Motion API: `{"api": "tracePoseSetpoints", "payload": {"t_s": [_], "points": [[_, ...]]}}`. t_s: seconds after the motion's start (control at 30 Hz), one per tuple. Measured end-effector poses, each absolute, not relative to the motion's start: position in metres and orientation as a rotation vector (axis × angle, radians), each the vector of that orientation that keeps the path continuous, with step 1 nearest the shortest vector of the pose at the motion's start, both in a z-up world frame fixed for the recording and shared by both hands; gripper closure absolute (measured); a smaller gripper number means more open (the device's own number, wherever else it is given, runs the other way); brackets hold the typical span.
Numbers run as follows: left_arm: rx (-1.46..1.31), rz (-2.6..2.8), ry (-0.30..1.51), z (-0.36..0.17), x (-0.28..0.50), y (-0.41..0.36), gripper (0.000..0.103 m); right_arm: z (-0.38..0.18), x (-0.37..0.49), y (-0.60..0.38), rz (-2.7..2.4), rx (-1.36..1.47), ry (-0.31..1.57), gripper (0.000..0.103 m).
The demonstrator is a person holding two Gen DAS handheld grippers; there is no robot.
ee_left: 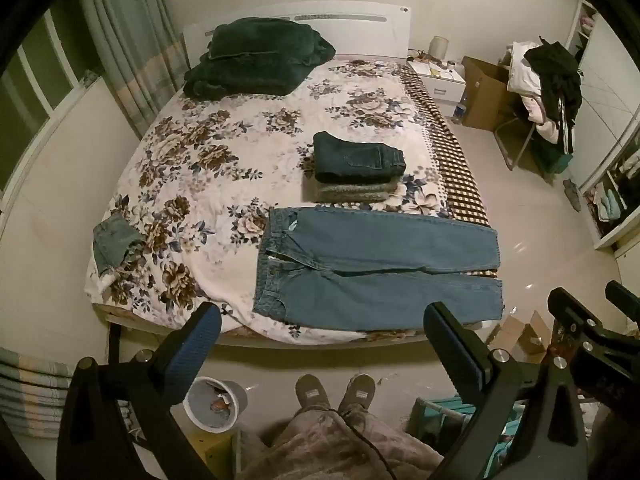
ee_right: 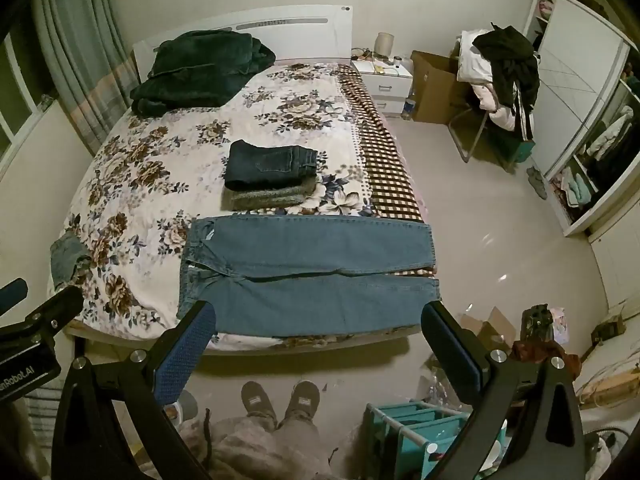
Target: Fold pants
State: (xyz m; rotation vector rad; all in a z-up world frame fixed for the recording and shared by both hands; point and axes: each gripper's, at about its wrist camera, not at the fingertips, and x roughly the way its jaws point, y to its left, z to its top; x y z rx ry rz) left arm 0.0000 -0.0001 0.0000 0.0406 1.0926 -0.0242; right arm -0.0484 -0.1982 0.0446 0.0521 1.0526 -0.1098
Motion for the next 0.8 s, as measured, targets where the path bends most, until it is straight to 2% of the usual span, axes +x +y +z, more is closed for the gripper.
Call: {"api": "tracePoseSetpoints", "payload": {"t_s": [0.8], "points": [[0.024,-0.038,1.082,0.006,-0.006,-0.003,0.000,0.040,-0.060,-0.185,-0.106,0.048,1.055,0.000]]}}
